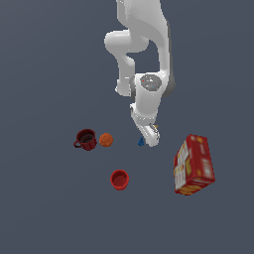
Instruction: Pick up a designated object from a clutter of objects.
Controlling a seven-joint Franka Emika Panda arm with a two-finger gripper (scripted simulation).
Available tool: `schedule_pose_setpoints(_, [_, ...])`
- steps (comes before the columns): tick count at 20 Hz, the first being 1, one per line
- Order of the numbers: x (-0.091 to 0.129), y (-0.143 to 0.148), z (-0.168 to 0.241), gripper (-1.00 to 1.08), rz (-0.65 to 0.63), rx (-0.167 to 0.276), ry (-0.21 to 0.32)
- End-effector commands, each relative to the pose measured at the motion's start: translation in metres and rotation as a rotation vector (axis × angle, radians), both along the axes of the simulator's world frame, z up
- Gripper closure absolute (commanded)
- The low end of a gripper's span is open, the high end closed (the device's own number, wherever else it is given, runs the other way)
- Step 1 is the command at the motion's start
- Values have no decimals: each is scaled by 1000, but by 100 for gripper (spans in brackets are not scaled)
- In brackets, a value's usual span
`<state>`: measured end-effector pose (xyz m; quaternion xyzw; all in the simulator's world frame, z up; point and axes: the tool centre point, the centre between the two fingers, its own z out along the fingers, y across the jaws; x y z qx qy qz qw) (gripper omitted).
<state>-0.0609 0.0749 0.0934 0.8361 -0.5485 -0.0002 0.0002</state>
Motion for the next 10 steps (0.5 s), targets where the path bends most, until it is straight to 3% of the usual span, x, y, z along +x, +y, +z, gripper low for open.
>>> schedule_pose_setpoints(1, [0,0,-1,-92,-6,0,-1])
schedule_pose_setpoints(10, [-1,0,-17,-92,-3,0,0])
